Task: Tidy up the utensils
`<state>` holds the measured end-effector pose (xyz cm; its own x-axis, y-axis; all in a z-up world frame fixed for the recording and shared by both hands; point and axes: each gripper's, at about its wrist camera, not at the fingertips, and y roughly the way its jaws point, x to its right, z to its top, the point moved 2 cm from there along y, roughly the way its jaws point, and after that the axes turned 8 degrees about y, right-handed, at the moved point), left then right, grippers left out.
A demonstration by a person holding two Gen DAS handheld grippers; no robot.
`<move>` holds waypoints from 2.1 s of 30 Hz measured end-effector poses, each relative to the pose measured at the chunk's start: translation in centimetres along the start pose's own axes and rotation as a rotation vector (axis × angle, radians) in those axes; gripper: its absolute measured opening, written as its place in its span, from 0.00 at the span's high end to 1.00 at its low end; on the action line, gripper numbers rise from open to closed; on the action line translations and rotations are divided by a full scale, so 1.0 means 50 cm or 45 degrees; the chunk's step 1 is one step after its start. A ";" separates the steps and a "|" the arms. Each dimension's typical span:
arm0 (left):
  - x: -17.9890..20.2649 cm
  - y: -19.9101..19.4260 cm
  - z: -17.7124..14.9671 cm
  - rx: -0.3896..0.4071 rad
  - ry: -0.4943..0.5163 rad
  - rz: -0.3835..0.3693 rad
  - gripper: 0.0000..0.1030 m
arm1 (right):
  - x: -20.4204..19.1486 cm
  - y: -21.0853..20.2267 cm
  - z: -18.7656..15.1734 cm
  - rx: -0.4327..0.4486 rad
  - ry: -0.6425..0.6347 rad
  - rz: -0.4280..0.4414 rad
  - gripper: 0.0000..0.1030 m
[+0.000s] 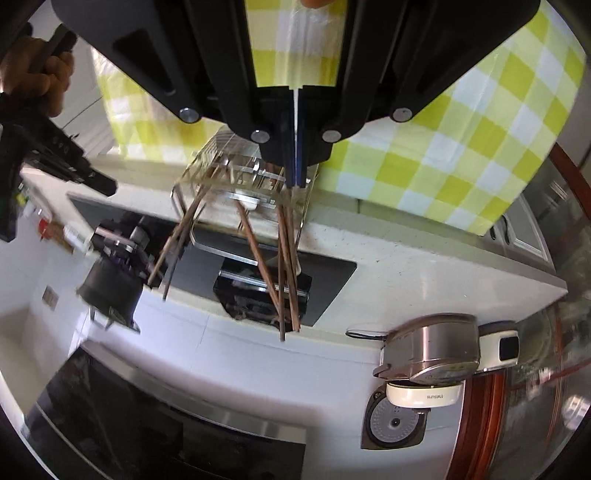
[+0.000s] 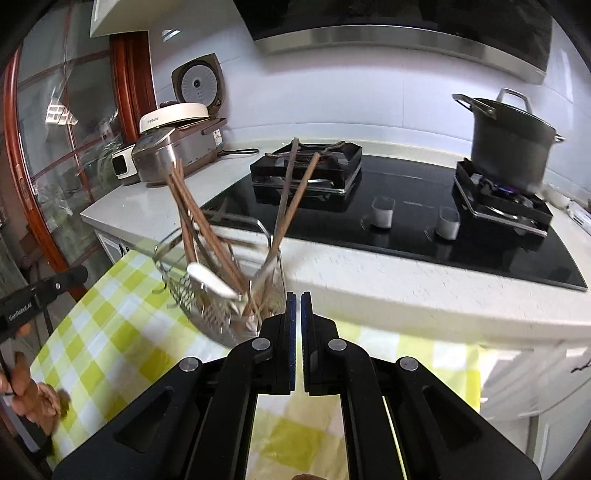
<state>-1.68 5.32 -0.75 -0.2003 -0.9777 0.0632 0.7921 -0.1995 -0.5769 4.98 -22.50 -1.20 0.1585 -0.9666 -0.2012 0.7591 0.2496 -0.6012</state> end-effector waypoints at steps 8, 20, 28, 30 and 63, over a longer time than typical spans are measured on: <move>0.020 -0.007 -0.009 0.017 0.005 -0.010 0.99 | -0.018 -0.008 -0.014 0.022 -0.044 0.009 0.96; 0.001 -0.008 -0.013 0.072 -0.039 0.017 0.05 | 0.000 -0.001 -0.004 0.085 -0.016 -0.056 0.06; -0.003 -0.010 -0.013 0.078 -0.046 0.003 0.05 | -0.008 -0.004 0.001 0.093 -0.028 -0.056 0.06; -0.001 -0.008 -0.008 0.077 -0.045 -0.012 0.05 | -0.011 -0.003 0.005 0.092 -0.029 -0.057 0.07; 0.087 0.211 0.117 -0.216 0.126 -0.121 1.00 | -0.111 0.158 0.092 -0.187 -0.036 -0.005 0.96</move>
<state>9.18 -1.42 -1.83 -0.3314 -0.9422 0.0483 0.6604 -0.2682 -0.7014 13.00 -15.41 -1.24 0.1751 -0.9684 -0.1777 0.6594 0.2494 -0.7092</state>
